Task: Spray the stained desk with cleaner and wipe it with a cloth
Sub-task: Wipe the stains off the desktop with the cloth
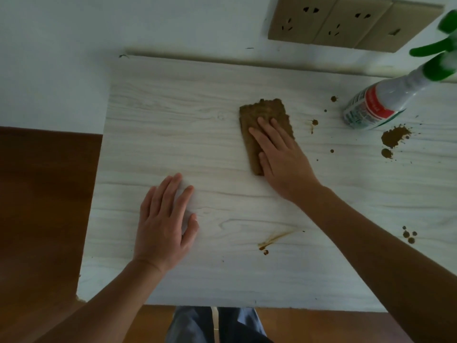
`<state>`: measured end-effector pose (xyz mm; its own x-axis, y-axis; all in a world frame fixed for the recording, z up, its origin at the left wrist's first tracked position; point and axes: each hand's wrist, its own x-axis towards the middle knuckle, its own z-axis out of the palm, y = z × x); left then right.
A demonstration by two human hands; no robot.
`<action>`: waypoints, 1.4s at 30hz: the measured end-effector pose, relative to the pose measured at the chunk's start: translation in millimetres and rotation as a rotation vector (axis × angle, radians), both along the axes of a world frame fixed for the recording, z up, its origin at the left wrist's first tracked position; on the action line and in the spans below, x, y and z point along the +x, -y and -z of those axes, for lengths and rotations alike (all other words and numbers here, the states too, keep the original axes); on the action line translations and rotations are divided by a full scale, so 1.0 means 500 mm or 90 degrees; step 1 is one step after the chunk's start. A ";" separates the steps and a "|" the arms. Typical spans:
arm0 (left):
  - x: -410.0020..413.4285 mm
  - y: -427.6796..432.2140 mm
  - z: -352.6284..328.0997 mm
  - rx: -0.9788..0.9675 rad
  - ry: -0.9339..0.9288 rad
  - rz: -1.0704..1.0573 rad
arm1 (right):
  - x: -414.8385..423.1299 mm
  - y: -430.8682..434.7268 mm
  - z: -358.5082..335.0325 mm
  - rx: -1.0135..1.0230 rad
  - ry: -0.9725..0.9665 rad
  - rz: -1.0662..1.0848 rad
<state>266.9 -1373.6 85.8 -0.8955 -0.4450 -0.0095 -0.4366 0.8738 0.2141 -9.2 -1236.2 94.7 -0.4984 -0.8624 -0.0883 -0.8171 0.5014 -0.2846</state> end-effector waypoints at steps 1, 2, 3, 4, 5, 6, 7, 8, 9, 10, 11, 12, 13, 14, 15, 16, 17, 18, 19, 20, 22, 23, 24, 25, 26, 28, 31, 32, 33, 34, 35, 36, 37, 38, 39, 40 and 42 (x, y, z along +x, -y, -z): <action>0.000 0.000 0.000 -0.002 0.000 0.001 | -0.028 0.005 0.001 -0.002 -0.009 0.030; 0.000 0.000 0.000 -0.004 0.000 0.000 | -0.062 0.012 0.002 -0.006 -0.015 0.076; 0.001 0.000 0.000 -0.005 -0.001 -0.001 | -0.098 0.018 0.003 -0.012 -0.017 0.130; 0.001 -0.001 -0.001 -0.006 -0.002 -0.002 | -0.132 0.023 0.003 -0.015 -0.015 0.185; 0.001 -0.001 -0.001 -0.005 -0.003 -0.001 | -0.160 0.027 0.003 -0.014 -0.013 0.232; 0.001 -0.001 -0.001 -0.003 -0.002 -0.001 | -0.178 0.030 0.003 -0.012 -0.010 0.269; 0.000 -0.001 -0.002 0.000 -0.002 -0.001 | -0.185 0.034 0.004 -0.014 -0.009 0.293; -0.001 -0.001 -0.003 0.002 -0.002 -0.001 | -0.182 0.037 0.007 -0.020 -0.010 0.306; -0.001 -0.002 -0.004 0.003 -0.003 -0.002 | -0.170 0.037 0.010 -0.025 -0.011 0.309; -0.001 -0.002 -0.004 0.003 -0.004 -0.003 | -0.154 0.035 0.011 -0.026 -0.010 0.305; -0.001 -0.002 -0.004 0.004 -0.005 -0.004 | -0.133 0.029 0.010 -0.027 -0.008 0.298; -0.001 -0.003 -0.004 0.004 -0.007 -0.004 | -0.108 0.018 0.010 -0.027 -0.001 0.293; -0.001 -0.003 -0.005 0.003 -0.007 -0.004 | -0.080 0.004 0.008 -0.031 0.009 0.292; -0.002 -0.003 -0.005 0.002 -0.007 -0.004 | -0.048 -0.011 0.005 -0.035 0.019 0.295; -0.002 -0.003 -0.005 0.001 -0.006 -0.004 | -0.016 -0.026 0.002 -0.039 0.025 0.296; -0.002 -0.003 -0.005 0.001 -0.006 -0.005 | 0.016 -0.041 -0.002 -0.039 0.027 0.295; -0.002 -0.004 -0.005 0.001 -0.006 -0.006 | 0.043 -0.055 -0.005 -0.034 0.030 0.294; -0.003 -0.004 -0.004 0.002 -0.004 -0.007 | 0.060 -0.068 -0.007 -0.028 0.033 0.291; -0.002 -0.004 -0.004 0.002 -0.002 -0.008 | 0.066 -0.077 -0.009 -0.021 0.036 0.286; -0.002 -0.004 -0.004 0.002 -0.001 -0.008 | 0.058 -0.081 -0.011 -0.016 0.040 0.279; -0.002 -0.003 -0.005 0.002 0.001 -0.008 | 0.014 -0.073 -0.011 -0.007 0.034 0.273; -0.002 -0.003 -0.005 0.003 0.003 -0.008 | -0.019 -0.062 -0.008 -0.006 0.027 0.278; -0.002 -0.003 -0.005 0.003 0.003 -0.009 | -0.058 -0.050 -0.005 -0.006 0.023 0.293; -0.002 -0.003 -0.005 0.003 0.002 -0.010 | -0.097 -0.037 -0.002 -0.007 0.020 0.314; -0.002 -0.003 -0.005 0.002 0.000 -0.010 | -0.133 -0.025 -0.001 -0.010 0.019 0.338; -0.001 -0.004 -0.005 0.001 0.000 -0.009 | -0.183 -0.004 0.000 -0.023 0.026 0.382; 0.000 -0.004 -0.005 -0.001 0.001 -0.008 | -0.179 0.009 0.006 -0.044 0.020 0.404; 0.000 -0.004 -0.005 -0.002 0.000 -0.008 | -0.164 0.004 0.008 -0.052 0.020 0.394; -0.001 -0.005 -0.006 -0.001 -0.002 -0.009 | -0.144 -0.005 0.008 -0.060 0.023 0.381; -0.002 -0.004 -0.006 -0.001 -0.003 -0.010 | -0.119 -0.019 0.007 -0.065 0.030 0.365; -0.003 -0.004 -0.006 -0.001 -0.004 -0.012 | -0.090 -0.036 0.006 -0.066 0.036 0.349; -0.003 -0.005 -0.006 -0.002 -0.005 -0.012 | -0.056 -0.057 0.003 -0.065 0.039 0.333; -0.003 -0.005 -0.005 -0.004 -0.005 -0.013 | -0.021 -0.078 -0.001 -0.062 0.042 0.319; -0.003 -0.006 -0.005 -0.005 -0.006 -0.013 | 0.014 -0.100 -0.006 -0.058 0.045 0.307; -0.003 -0.006 -0.004 -0.007 -0.005 -0.013 | 0.045 -0.121 -0.010 -0.050 0.050 0.297; -0.003 -0.006 -0.003 -0.007 -0.005 -0.014 | 0.069 -0.141 -0.013 -0.042 0.057 0.289; -0.003 -0.005 -0.002 -0.003 -0.005 -0.016 | 0.088 -0.173 -0.015 -0.027 0.071 0.275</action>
<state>265.6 -1371.3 86.9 -0.8837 -0.4681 -0.0008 -0.4575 0.8634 0.2128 34.9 -1149.7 102.3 -0.8028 -0.5818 -0.1307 -0.4988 0.7753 -0.3874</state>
